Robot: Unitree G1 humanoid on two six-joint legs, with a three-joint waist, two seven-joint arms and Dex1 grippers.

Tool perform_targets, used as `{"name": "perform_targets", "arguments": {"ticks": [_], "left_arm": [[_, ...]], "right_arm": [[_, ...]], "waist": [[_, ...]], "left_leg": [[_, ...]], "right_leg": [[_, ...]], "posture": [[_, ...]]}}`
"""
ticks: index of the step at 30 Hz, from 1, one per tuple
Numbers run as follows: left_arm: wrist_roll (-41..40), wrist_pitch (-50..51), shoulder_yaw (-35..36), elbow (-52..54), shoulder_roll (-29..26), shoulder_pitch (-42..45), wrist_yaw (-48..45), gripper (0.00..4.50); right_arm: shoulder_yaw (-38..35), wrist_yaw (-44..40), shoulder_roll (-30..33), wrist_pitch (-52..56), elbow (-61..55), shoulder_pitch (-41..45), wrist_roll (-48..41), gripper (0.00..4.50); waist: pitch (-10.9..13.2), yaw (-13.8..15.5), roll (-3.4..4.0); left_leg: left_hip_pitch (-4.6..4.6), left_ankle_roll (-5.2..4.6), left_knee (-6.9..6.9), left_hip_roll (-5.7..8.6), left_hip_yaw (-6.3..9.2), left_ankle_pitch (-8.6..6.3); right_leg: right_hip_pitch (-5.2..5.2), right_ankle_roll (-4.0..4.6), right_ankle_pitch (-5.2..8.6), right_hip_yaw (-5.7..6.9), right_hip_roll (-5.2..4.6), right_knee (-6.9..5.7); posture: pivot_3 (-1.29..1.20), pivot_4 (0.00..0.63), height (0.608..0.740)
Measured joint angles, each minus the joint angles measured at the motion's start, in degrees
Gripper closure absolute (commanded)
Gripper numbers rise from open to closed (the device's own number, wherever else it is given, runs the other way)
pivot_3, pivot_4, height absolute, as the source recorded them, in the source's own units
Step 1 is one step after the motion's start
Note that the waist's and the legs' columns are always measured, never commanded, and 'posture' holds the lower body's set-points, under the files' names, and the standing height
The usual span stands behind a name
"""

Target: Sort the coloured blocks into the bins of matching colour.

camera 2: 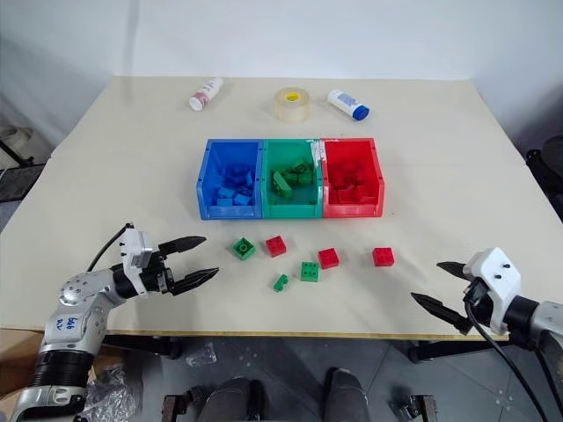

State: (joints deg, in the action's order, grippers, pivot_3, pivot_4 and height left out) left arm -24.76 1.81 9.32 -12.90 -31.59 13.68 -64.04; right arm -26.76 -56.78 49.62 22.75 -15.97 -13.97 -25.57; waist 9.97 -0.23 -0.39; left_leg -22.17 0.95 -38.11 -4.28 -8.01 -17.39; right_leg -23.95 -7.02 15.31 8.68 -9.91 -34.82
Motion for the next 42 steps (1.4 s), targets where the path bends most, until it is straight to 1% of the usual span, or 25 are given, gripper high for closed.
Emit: {"name": "perform_targets", "arguments": {"ticks": [2,4,7,9,14,17,20,24,25,26,29,33,37,39,42], "left_arm": [[-0.1,-0.1,0.0,-0.6,0.2,0.2,-0.5,0.01],[-0.4,-0.1,0.1,-0.7,0.4,0.1,-1.0,0.01],[-0.8,-0.6,0.0,-0.1,1.4,-0.5,-1.5,0.01],[-0.9,-1.1,-0.3,0.0,1.8,-0.9,-2.3,0.01],[-1.4,-2.4,-0.4,0.1,3.1,-1.0,-3.6,0.01],[-1.4,-3.1,-0.6,0.1,3.6,-0.9,-3.8,0.01],[-1.4,-3.6,-0.9,0.1,3.9,-0.7,-4.1,0.00],[-1.4,-3.8,-1.1,0.1,4.0,-0.5,-4.3,0.00],[-1.4,-3.8,-1.2,0.1,4.1,-0.5,-4.4,0.00],[-1.4,-3.8,-1.3,0.1,4.1,-0.5,-4.4,0.00],[-1.7,-4.0,-1.4,0.1,4.4,-0.5,-5.0,0.00],[-1.7,-4.6,-2.0,0.1,4.6,-0.4,-5.8,0.00],[-1.6,-5.3,-2.8,-0.2,4.6,-0.2,-6.2,0.00],[-1.5,-5.5,-3.2,-0.7,4.7,0.1,-6.1,0.00],[-1.5,-5.5,-3.8,-1.0,4.9,1.1,-6.1,0.00]], "right_arm": [[0.1,0.0,0.0,0.9,-0.8,0.7,-0.5,0.00],[1.8,0.1,0.0,1.3,-0.7,4.0,-0.5,0.00],[7.6,-0.2,0.0,1.2,1.4,11.4,0.0,0.00],[12.1,-1.2,-0.2,0.7,5.0,15.9,1.5,0.00],[20.6,-3.8,-2.5,-2.8,15.6,25.5,4.9,0.00],[23.3,-4.8,-3.3,-4.9,21.9,29.4,6.8,0.00],[24.7,-5.5,-3.5,-6.1,25.9,31.2,8.4,0.61],[24.7,-6.2,-3.7,-7.1,27.1,31.6,8.7,1.97],[24.7,-6.2,-4.0,-7.5,27.1,31.5,8.7,2.27],[24.6,-6.2,-4.4,-7.6,27.0,31.4,8.6,2.48],[23.7,-5.2,-6.3,-7.4,25.9,30.8,7.6,2.54],[22.3,-3.0,-9.7,-4.7,20.0,31.2,3.5,2.54],[20.8,1.8,-12.8,-2.0,17.1,38.0,1.1,2.54],[20.9,4.0,-14.4,-2.0,19.3,42.8,1.7,2.54],[22.1,6.9,-16.4,-3.4,26.7,50.2,4.7,2.54]], "waist": [[0.0,0.0,0.00],[0.0,-0.2,0.00],[0.0,-0.2,-0.01],[0.0,-0.1,-0.01],[0.0,0.1,-0.01],[0.0,0.0,-0.01],[0.0,0.0,-0.01],[0.0,0.0,-0.01],[0.0,0.0,-0.01],[0.0,0.0,-0.01],[0.0,0.0,-0.01],[0.0,-0.2,-0.01],[0.0,-0.3,0.00],[0.0,-0.4,0.00],[0.0,-0.5,-0.01]], "left_leg": [[0.00,0.01,-0.02,-0.04,-0.01,-0.01],[0.00,0.02,-0.05,-0.09,-0.04,-0.01],[0.01,0.07,-0.07,-0.17,-0.03,-0.03],[0.00,0.10,-0.08,-0.19,-0.03,-0.05],[-0.06,0.10,-0.13,-0.18,-0.04,-0.05],[-0.06,0.09,-0.15,-0.19,-0.06,-0.06],[-0.05,0.10,-0.13,-0.20,-0.05,-0.05],[-0.05,0.11,-0.15,-0.22,-0.06,-0.06],[-0.05,0.11,-0.15,-0.23,-0.06,-0.06],[-0.04,0.11,-0.15,-0.23,-0.06,-0.06],[-0.05,0.12,-0.15,-0.25,-0.06,-0.06],[-0.04,0.15,-0.16,-0.33,-0.09,-0.08],[-0.02,0.16,-0.17,-0.37,-0.10,-0.09],[-0.04,0.16,-0.17,-0.37,-0.13,-0.09],[-0.05,0.16,-0.17,-0.36,-0.13,-0.09]], "right_leg": [[0.00,0.00,0.00,0.00,0.03,0.03],[0.00,0.01,0.00,-0.01,0.07,0.04],[0.00,0.05,-0.02,0.00,0.13,0.02],[0.00,0.06,-0.02,0.01,0.17,-0.01],[0.01,0.05,-0.03,0.02,0.17,-0.13],[0.01,0.05,-0.03,0.03,0.18,-0.13],[0.01,0.05,-0.03,0.04,0.18,-0.17],[0.01,0.05,-0.03,0.03,0.21,-0.16],[0.01,0.05,-0.03,0.03,0.21,-0.16],[0.01,0.05,-0.03,0.03,0.22,-0.16],[0.01,0.06,-0.04,0.03,0.23,-0.17],[0.00,0.10,-0.06,0.03,0.31,-0.17],[0.00,0.13,-0.07,0.03,0.33,-0.18],[-0.02,0.14,-0.08,0.02,0.34,-0.17],[-0.02,0.14,-0.08,0.02,0.34,-0.19]], "posture": [[0.00,0.150,0.740],[0.00,0.150,0.740],[0.00,0.150,0.740],[0.00,0.150,0.740],[0.00,0.150,0.740],[0.00,0.150,0.740],[0.00,0.150,0.740],[0.00,0.150,0.740],[0.00,0.150,0.740],[0.00,0.150,0.740],[0.00,0.150,0.740],[0.00,0.150,0.740],[0.00,0.150,0.740],[0.00,0.150,0.740],[0.00,0.150,0.740]]}}
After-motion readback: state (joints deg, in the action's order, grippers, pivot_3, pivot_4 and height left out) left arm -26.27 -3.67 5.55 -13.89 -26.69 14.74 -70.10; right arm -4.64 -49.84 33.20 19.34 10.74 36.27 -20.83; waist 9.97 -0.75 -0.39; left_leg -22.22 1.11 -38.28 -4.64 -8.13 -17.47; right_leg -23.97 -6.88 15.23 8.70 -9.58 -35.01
